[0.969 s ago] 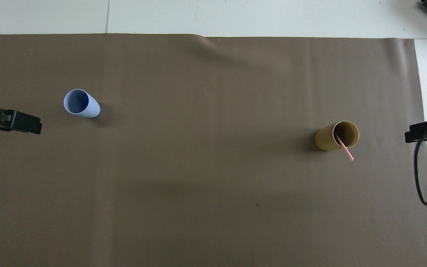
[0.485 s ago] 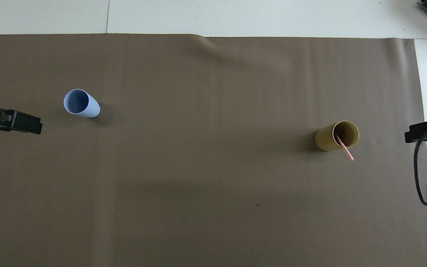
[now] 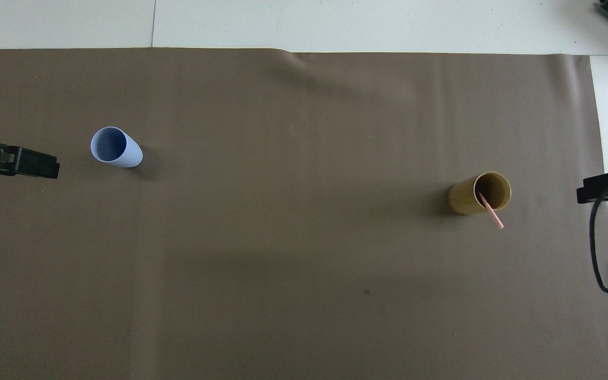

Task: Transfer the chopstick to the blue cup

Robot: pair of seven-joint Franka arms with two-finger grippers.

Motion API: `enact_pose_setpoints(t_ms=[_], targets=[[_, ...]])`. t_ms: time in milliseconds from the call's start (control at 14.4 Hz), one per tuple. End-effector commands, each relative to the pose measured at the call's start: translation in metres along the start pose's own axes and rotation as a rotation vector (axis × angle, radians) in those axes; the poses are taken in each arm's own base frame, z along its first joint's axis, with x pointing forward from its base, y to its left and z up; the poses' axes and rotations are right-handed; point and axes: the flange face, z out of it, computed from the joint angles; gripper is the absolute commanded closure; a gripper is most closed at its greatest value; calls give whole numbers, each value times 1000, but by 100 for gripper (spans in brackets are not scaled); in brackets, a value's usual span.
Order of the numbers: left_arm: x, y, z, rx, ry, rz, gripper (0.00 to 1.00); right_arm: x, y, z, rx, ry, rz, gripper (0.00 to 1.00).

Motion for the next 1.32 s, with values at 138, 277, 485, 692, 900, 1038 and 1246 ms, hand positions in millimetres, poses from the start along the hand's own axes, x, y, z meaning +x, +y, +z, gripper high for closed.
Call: enact_pose_setpoints(t_ms=[138, 277, 485, 692, 900, 1038, 1246], targets=[[9, -22, -2, -4, 87, -10, 0, -8, 5, 1, 14, -5, -21, 0], [16, -38, 7, -30, 103, -4, 0, -8, 5, 0, 13, -3, -21, 0], [36, -57, 38, -29, 97, 18, 0, -8, 5, 1, 14, -5, -21, 0], [58, -92, 83, -37, 90, 13, 0, -8, 5, 1, 14, -5, -21, 0], [78, -108, 121, -33, 106, 9, 0, -8, 5, 1, 14, -5, -21, 0], [86, -108, 146, -39, 99, 10, 0, -8, 5, 1, 14, -6, -21, 0], [86, -105, 187, -60, 36, 7, 0, -9, 6, 1, 14, -7, -20, 0]])
